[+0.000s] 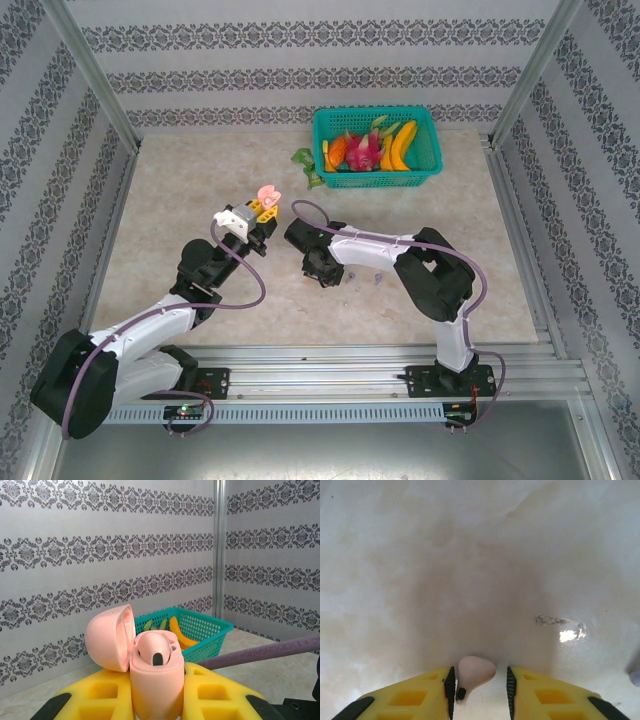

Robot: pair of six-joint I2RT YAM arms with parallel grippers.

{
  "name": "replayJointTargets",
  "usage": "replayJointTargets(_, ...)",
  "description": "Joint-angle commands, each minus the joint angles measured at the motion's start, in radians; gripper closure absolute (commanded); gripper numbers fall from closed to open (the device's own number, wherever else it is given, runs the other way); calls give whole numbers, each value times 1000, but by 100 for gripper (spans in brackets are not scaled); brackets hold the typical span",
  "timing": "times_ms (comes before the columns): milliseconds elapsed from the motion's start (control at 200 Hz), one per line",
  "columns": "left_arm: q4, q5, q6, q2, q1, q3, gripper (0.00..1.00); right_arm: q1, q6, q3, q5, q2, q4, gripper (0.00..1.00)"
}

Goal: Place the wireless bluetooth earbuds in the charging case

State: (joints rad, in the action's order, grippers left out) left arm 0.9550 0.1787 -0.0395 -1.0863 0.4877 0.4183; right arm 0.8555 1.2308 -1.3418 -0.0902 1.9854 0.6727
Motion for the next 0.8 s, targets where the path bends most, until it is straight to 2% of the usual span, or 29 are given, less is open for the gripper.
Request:
replayJointTargets(0,32,10,23,19,-18,-10,100,12,-58,-16,-11,21,6,68)
replayJointTargets(135,32,11,25,19,-18,-10,100,16,-143,-28,-5,22,14,73)
replayJointTargets(375,30,13,26,19,-20,-9,100,19,-267,-48,-7,28,55,74)
replayJointTargets(535,33,13,29,16,-21,-7,100,17,-298,-65,-24,32,81,71)
replayJointTargets(669,31,15,30,14,-21,-7,100,14,-298,-85,-28,49,96,64)
replayJointTargets(794,30,17,30,17,-20,-6,100,11,-283,-94,-26,61,98,63)
